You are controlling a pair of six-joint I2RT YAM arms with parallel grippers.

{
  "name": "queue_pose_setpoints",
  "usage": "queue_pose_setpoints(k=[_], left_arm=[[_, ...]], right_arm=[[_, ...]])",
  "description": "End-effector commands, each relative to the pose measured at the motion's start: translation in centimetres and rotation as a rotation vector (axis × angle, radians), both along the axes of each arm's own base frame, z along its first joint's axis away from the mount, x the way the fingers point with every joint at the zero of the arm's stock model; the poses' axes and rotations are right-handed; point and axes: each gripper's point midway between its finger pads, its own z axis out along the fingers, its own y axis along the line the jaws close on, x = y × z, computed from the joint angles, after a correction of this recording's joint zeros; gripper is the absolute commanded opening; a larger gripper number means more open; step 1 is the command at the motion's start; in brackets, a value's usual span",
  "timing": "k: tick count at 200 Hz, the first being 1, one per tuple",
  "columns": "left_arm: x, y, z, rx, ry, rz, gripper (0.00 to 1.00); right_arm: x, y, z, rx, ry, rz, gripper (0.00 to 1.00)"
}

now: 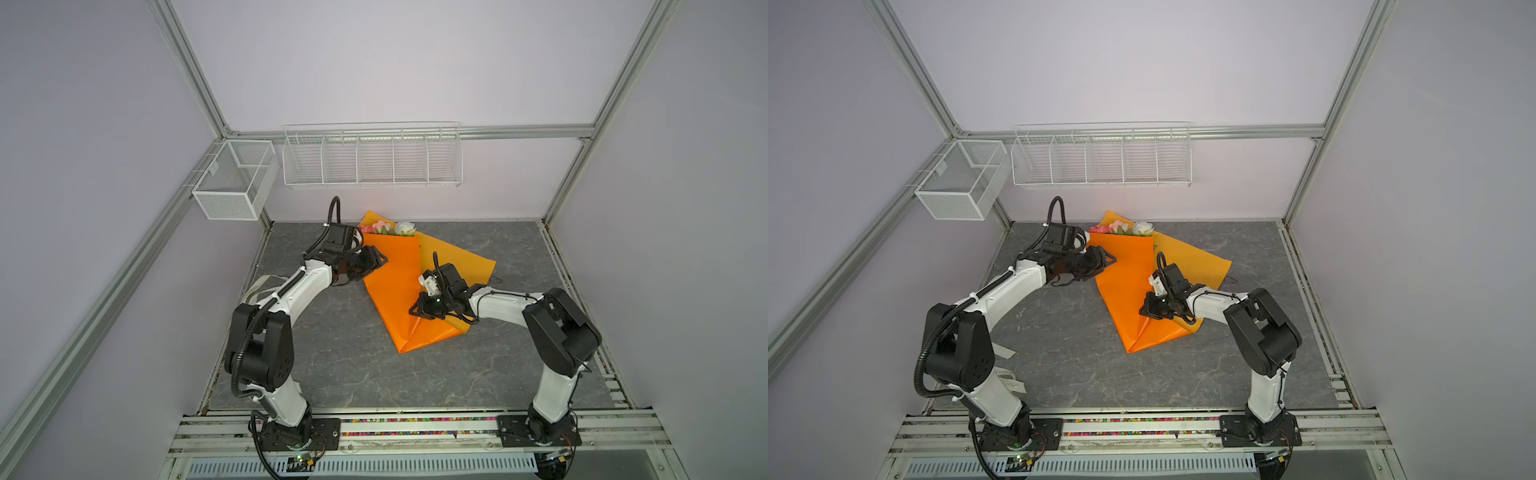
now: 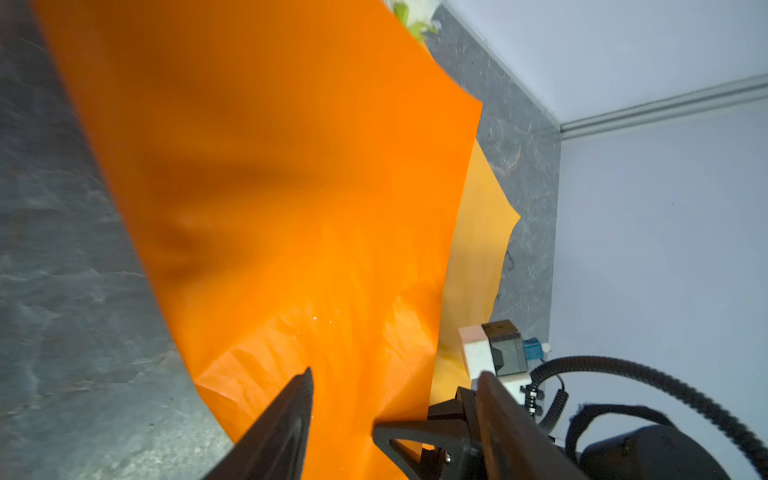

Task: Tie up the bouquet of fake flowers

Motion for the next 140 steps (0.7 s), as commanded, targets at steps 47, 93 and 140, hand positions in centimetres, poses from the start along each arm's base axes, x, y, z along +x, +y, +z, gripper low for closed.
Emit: queue_pose_setpoints(k=[47, 93, 140], left_arm=[[5.4, 1.2, -4.0, -0.024, 0.016, 0.041, 0.51], [7.7, 3.8, -8.4, 0.013, 0.066, 0.133, 0.48], [8.8, 5.4, -10.7, -0.009, 0.081, 0.142, 0.48]], right_arm=[[0.6, -0.1, -0.3, -0.025, 0.028, 0.005, 0.07], [0.3, -0.9, -1.4, -0.083, 0.059, 0.005, 0.07], [-0.1, -1.0, -2.5, -0.096, 0.103, 0.005, 0.07]])
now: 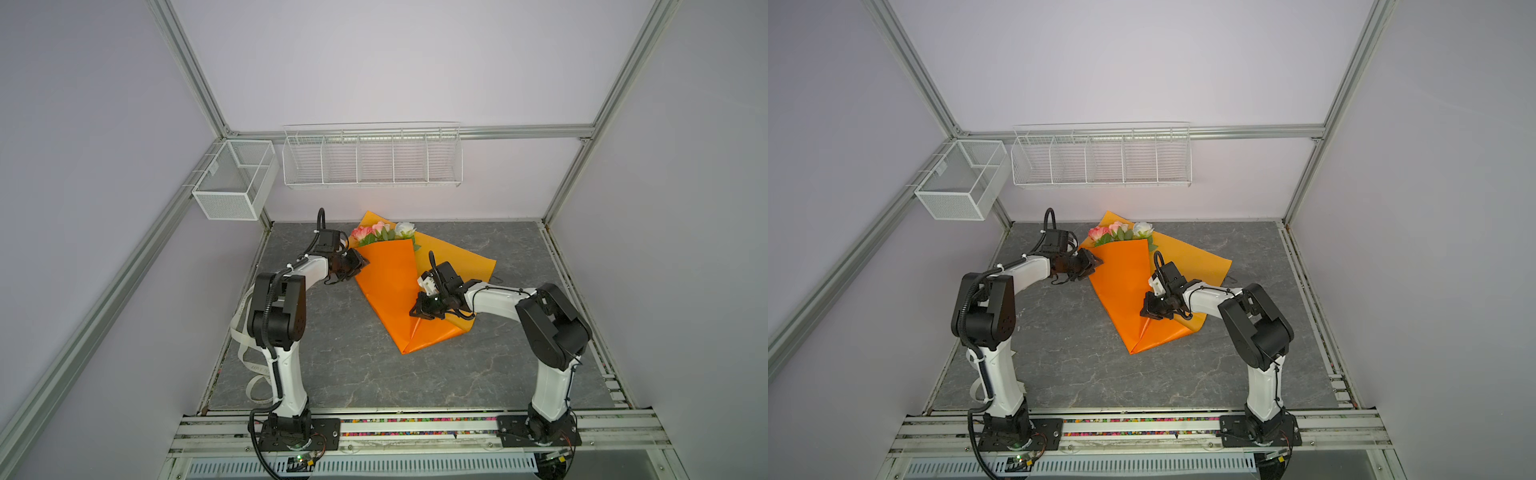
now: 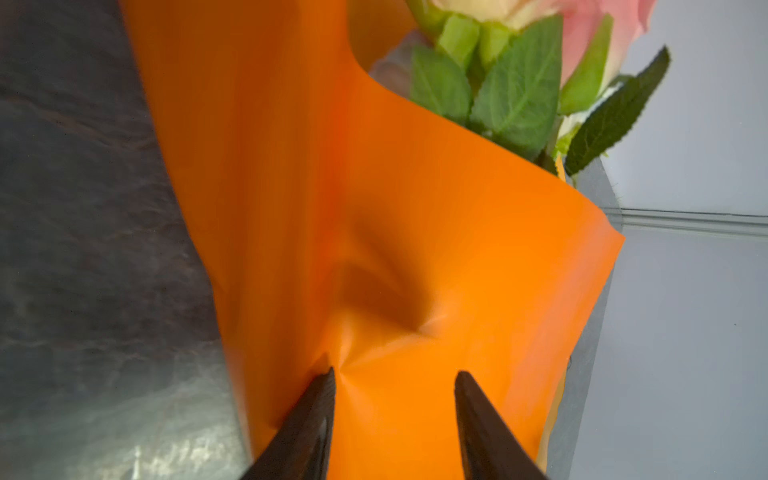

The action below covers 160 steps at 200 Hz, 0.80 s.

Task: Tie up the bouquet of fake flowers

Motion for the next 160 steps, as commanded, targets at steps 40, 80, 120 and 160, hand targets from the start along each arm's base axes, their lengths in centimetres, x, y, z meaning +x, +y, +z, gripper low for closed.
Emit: queue_pose_setpoints(k=[40, 80, 120, 160], left_arm=[[2.1, 2.9, -2.3, 0.021, -0.003, 0.039, 0.48], [2.9, 4.2, -3.8, 0.054, 0.028, 0.054, 0.46], [4.4, 5.7, -4.0, 0.073, 0.031, 0.078, 0.46], [6.2, 7.9, -4.6, 0.059, 0.052, 0.134, 0.46]], right_arm=[[-0.3, -0.4, -1.1, -0.028, 0.045, 0.011, 0.07], [-0.6, -0.6, -1.6, -0.049, 0.063, 0.013, 0.07], [-1.1, -0.8, -2.0, -0.067, 0.077, 0.016, 0.07], [-1.3, -1.2, -2.2, -0.081, 0.079, 0.02, 0.07]])
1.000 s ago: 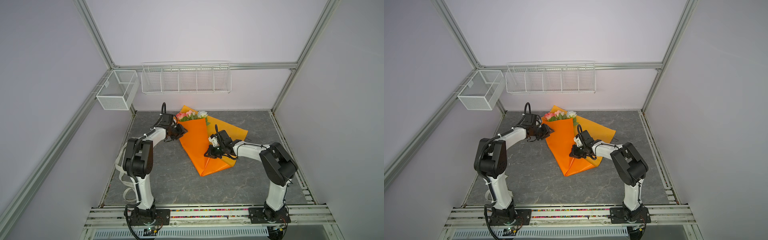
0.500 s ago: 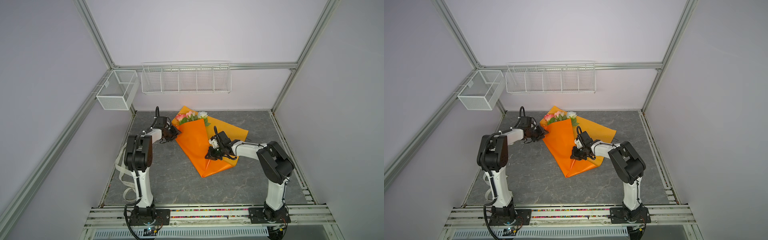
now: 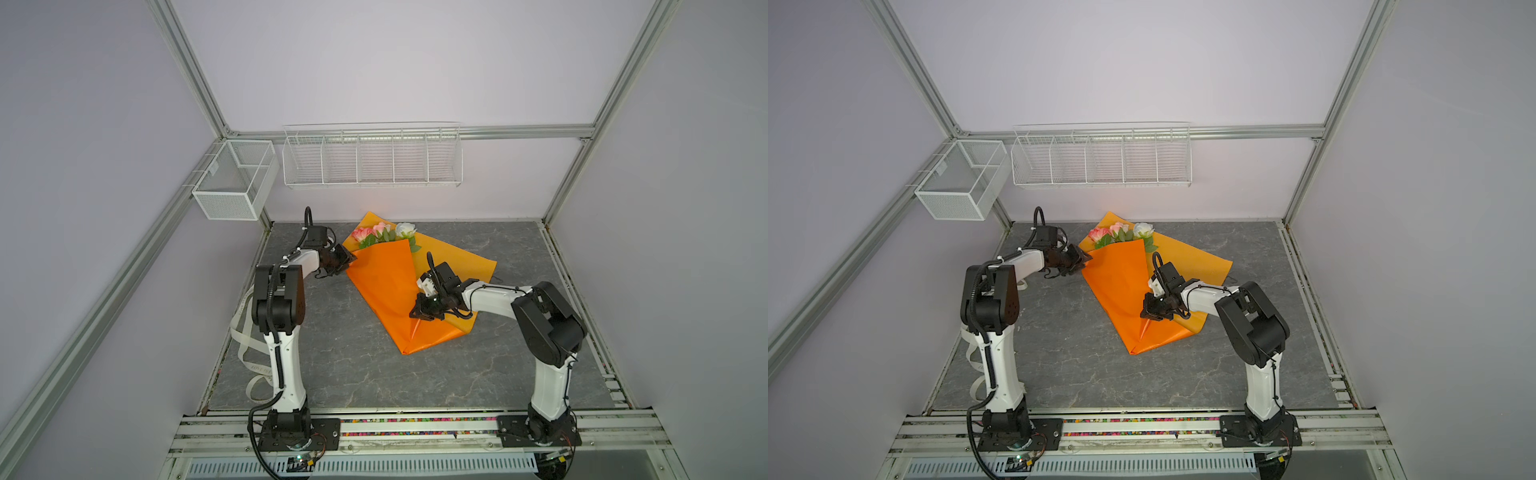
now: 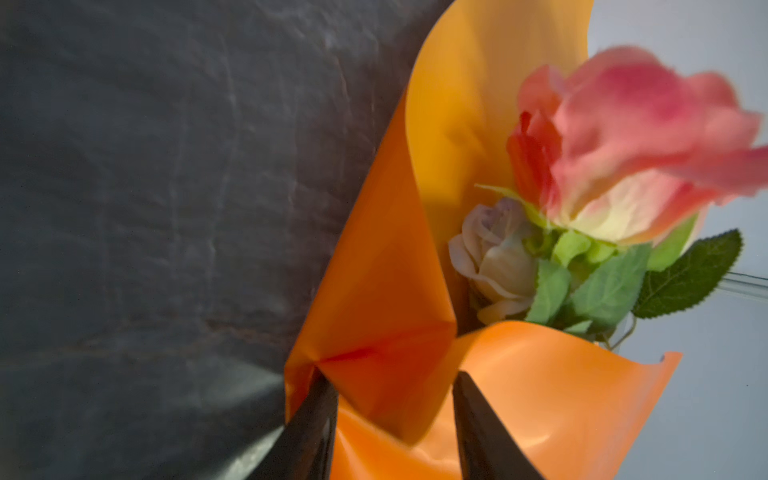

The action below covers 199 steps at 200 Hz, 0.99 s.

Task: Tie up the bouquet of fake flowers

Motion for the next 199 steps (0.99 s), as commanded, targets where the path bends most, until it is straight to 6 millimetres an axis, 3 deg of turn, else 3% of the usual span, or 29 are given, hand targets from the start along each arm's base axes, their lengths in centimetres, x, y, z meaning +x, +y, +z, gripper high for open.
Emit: queue_pose_setpoints(k=[1, 28, 60, 88, 112, 125, 137, 162, 199], left_arm=[[1.1, 3.4, -2.0, 0.047, 0.036, 0.072, 0.46], [2.2, 5.1, -1.6, 0.055, 0.024, 0.104, 0.47], [3.4, 5.6, -0.7, 0.058, 0.026, 0.09, 0.47], [3.2, 5.4, 3.4, 0.044, -0.044, 0.093, 0.5], [1.3, 4.9, 7.1, 0.02, -0.1, 0.104, 0.5], [-0.6, 3.3, 8.9, -0.001, -0.129, 0.059, 0.49], [-2.6, 1.6, 10.0, -0.005, -0.135, 0.022, 0.48], [-7.6, -4.2, 11.1, -0.009, -0.158, -0.105, 0.44], [-15.2, -14.6, 8.3, -0.059, -0.095, -0.29, 0.4]], right_arm=[[-1.4, -1.2, -1.6, -0.065, 0.066, 0.01, 0.07], [-1.5, -1.2, -1.8, -0.066, 0.07, 0.013, 0.07], [-1.4, -1.1, -1.8, -0.066, 0.072, 0.011, 0.07], [-1.1, -0.9, -1.4, -0.06, 0.068, 0.011, 0.1], [-0.5, -0.5, -0.5, -0.047, 0.042, 0.013, 0.19], [-0.1, -0.5, 0.5, -0.046, 0.016, 0.005, 0.22], [0.2, -0.6, 1.8, -0.04, -0.012, 0.0, 0.33], [0.5, -1.5, 4.3, -0.057, -0.082, -0.023, 0.44], [-0.1, -2.6, 4.6, -0.093, -0.079, -0.023, 0.5]])
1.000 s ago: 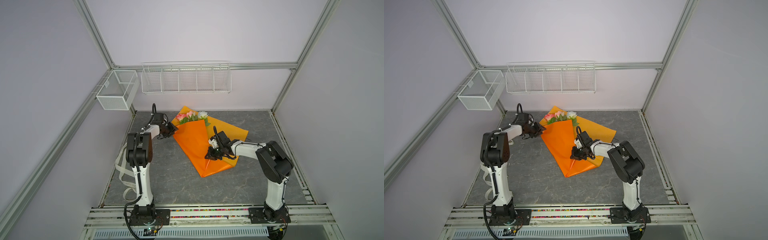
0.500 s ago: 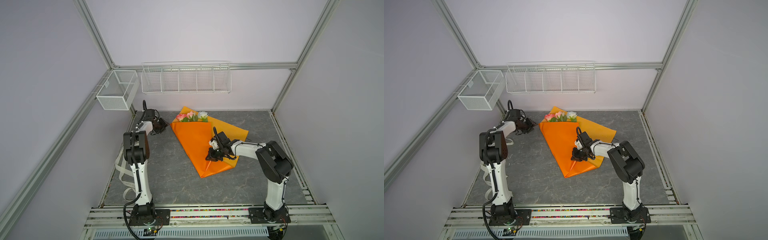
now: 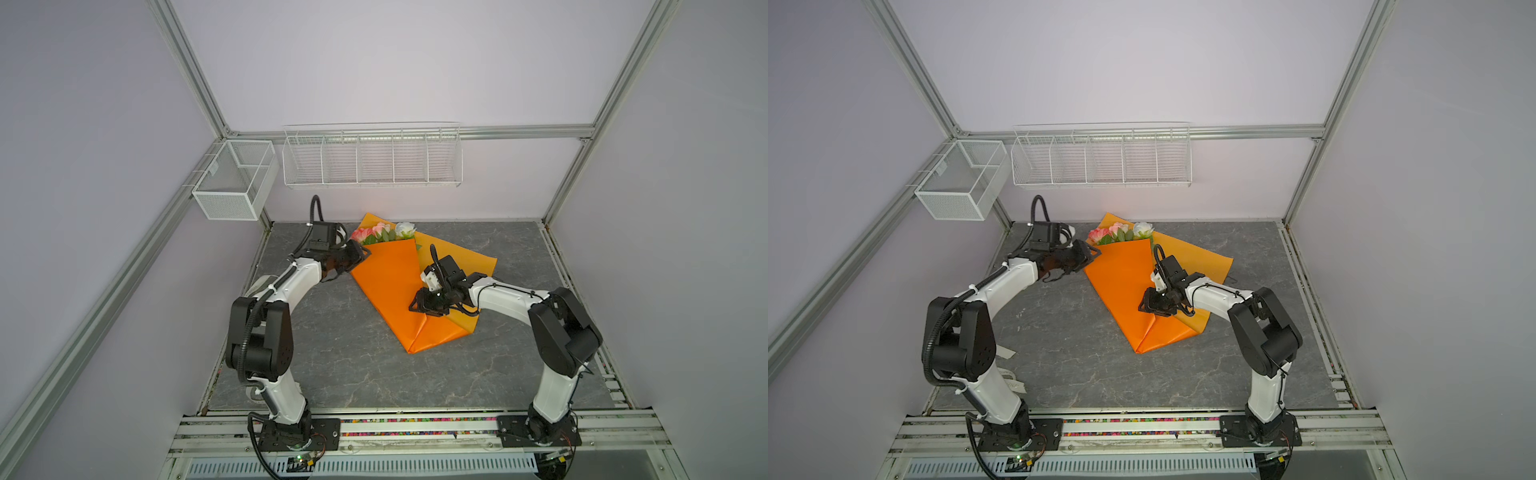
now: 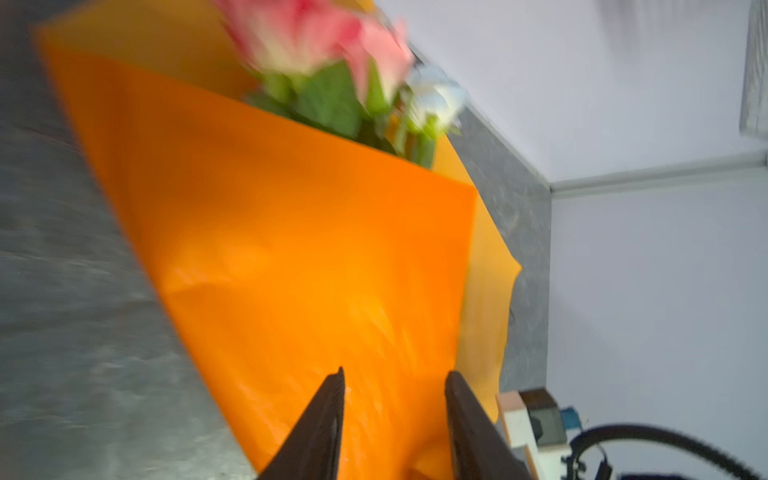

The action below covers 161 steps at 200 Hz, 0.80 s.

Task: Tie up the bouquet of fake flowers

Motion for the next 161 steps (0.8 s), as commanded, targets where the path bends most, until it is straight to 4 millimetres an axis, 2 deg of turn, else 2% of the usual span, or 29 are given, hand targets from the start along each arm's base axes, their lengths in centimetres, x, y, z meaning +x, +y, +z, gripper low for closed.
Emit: queue_pose_setpoints(k=[1, 21, 33, 60, 74, 115, 134, 141, 161], left_arm=[[-4.3, -5.3, -3.8, -0.004, 0.088, -0.094, 0.4], [-7.2, -8.9, -6.0, 0.014, 0.133, -0.147, 0.39], [-8.4, -9.9, -7.1, 0.022, 0.151, -0.15, 0.38], [-11.0, -11.6, -9.5, 0.039, 0.223, -0.205, 0.33], [-12.5, -12.9, -9.5, 0.029, 0.231, -0.26, 0.32], [-15.3, -13.3, -10.4, 0.043, 0.258, -0.287, 0.31], [-17.1, -13.2, -11.5, 0.052, 0.296, -0.3, 0.3], [-17.7, -13.1, -12.1, 0.061, 0.309, -0.303, 0.29], [-18.8, -13.1, -12.8, 0.048, 0.314, -0.302, 0.28]], right_arm=[[-0.4, -1.4, 0.3, -0.051, -0.007, -0.012, 0.5], [-0.5, -3.1, 1.1, -0.095, -0.046, -0.05, 0.55], [-0.6, -4.9, 1.4, -0.145, -0.069, -0.082, 0.58], [-1.0, -7.8, 1.7, -0.142, -0.06, -0.139, 0.59], [-1.5, -8.9, 1.5, -0.147, -0.047, -0.145, 0.59], [-2.6, -12.5, 0.1, -0.169, -0.004, -0.204, 0.59], [-2.0, -14.2, -0.1, -0.14, 0.013, -0.255, 0.59], [-2.6, -15.1, -1.0, -0.147, 0.04, -0.272, 0.59], [-1.9, -16.9, -1.1, -0.124, 0.045, -0.317, 0.6]])
